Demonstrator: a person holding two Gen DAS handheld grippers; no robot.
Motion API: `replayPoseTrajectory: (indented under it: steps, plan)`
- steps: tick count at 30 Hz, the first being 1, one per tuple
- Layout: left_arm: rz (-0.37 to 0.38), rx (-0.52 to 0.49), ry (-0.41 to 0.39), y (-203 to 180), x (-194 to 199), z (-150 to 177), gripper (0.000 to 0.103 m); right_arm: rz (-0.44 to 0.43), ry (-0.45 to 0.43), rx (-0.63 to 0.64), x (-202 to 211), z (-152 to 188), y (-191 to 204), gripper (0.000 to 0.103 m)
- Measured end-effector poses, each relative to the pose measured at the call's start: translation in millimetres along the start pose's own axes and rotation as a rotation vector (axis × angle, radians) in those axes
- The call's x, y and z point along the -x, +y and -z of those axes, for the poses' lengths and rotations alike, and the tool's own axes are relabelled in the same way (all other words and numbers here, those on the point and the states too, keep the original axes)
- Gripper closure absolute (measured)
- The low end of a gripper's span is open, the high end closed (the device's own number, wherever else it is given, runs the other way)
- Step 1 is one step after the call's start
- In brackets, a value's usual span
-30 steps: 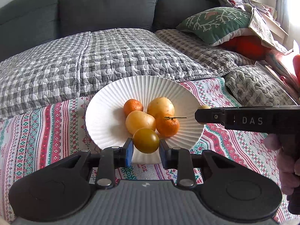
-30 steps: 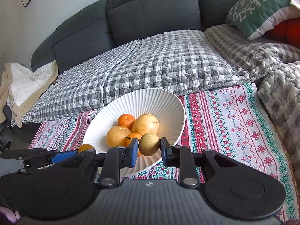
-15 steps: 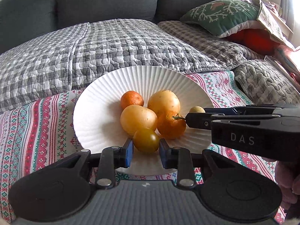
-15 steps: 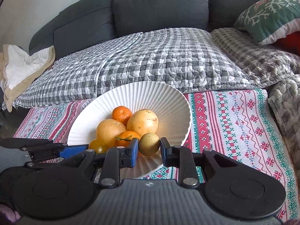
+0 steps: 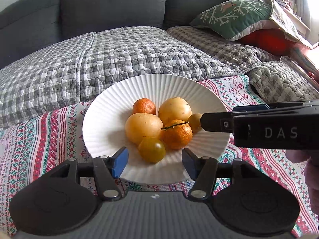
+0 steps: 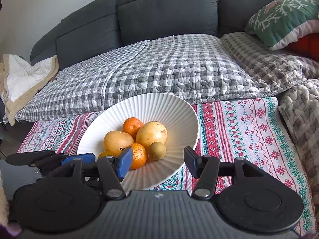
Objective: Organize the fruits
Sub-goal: 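Put the pale yellow fruit in the white plate with right tool while left adds its tomato, then move both open tools back from the plate to the remaining fruits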
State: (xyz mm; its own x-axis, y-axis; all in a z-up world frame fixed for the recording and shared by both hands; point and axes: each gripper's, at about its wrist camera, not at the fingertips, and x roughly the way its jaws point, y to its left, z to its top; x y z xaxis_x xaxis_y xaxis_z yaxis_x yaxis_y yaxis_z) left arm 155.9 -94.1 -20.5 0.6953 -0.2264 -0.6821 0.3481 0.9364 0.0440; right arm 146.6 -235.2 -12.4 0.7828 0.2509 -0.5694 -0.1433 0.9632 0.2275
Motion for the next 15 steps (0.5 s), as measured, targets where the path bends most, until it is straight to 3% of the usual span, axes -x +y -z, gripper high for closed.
replayPoseTrajectory:
  steps: [7, 15]
  plan:
    - [0.01, -0.014, -0.012, 0.7, 21.0, 6.0, 0.029, 0.017, -0.01, -0.002, 18.0, -0.9, 0.9, 0.028]
    - [0.02, -0.025, -0.01, -0.7, 46.8, 20.2, 0.021, 0.026, -0.008, -0.027, 41.1, 3.9, 0.1, 0.016]
